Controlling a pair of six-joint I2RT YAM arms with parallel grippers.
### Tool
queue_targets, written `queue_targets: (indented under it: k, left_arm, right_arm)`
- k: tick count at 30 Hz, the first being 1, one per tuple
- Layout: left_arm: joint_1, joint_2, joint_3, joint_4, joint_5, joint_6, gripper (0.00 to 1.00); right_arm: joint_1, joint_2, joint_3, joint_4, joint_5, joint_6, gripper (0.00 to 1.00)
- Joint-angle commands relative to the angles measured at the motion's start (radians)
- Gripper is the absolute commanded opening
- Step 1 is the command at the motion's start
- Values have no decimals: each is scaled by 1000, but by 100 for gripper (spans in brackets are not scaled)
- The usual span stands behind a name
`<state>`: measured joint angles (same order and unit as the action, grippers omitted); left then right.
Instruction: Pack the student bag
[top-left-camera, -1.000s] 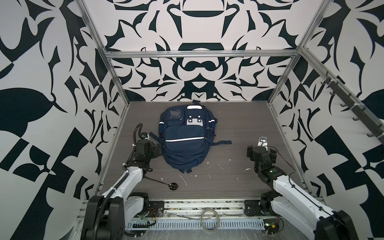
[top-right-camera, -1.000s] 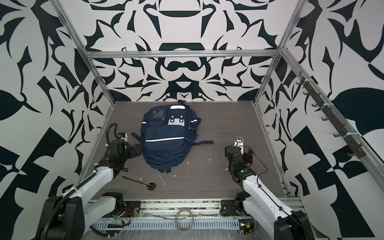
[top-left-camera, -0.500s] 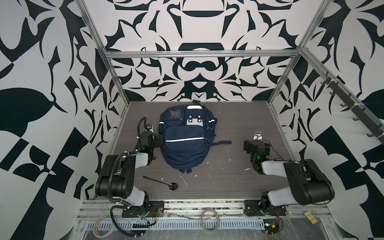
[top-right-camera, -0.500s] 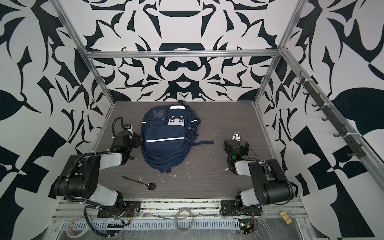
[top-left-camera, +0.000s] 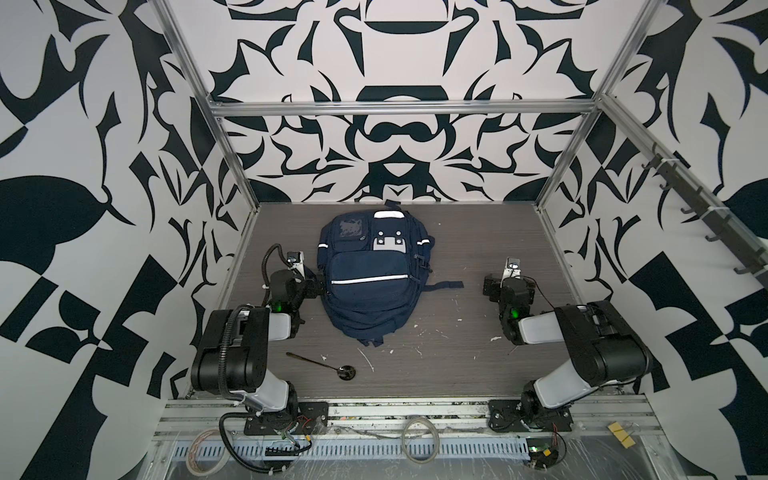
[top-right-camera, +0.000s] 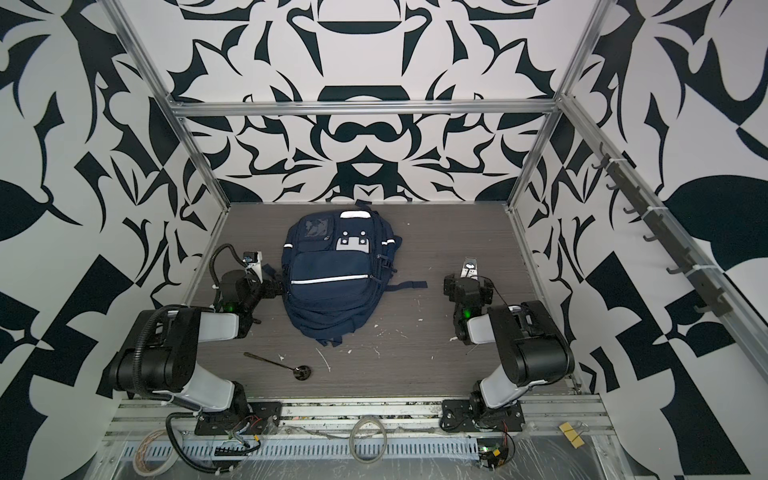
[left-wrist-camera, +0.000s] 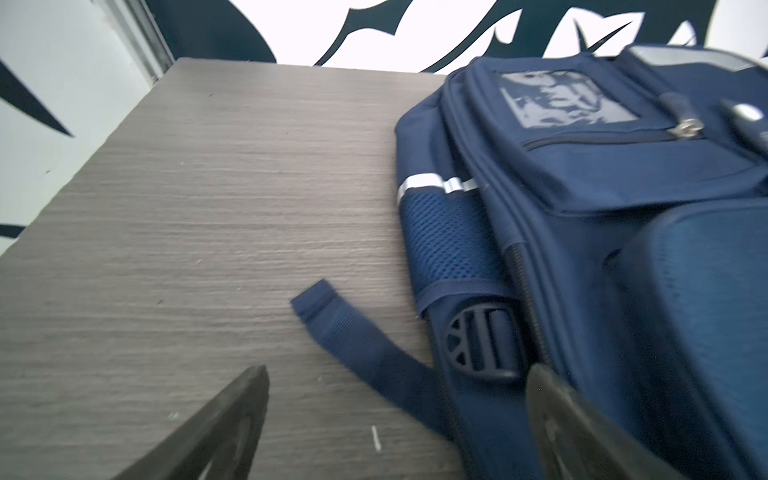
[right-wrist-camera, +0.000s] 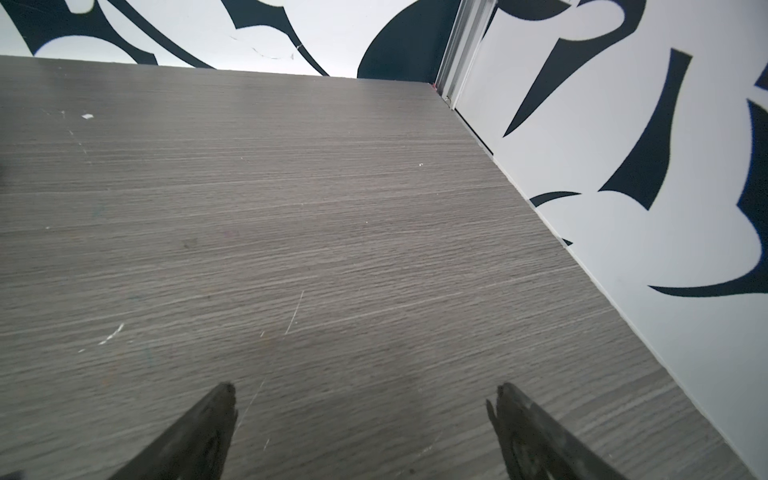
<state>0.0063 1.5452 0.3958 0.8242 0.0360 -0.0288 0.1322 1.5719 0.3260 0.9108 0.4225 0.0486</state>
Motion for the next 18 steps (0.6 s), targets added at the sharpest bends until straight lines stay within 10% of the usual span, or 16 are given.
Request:
queue_targets:
  k: [1, 18]
  left_arm:
    - [0, 5, -17, 62, 30, 2, 99]
    - [0, 10, -21, 79, 24, -4, 99]
  right_arm:
    - [-5, -15, 7, 50, -1, -6, 100]
    - [-5, -12, 18, 33, -42, -23, 100]
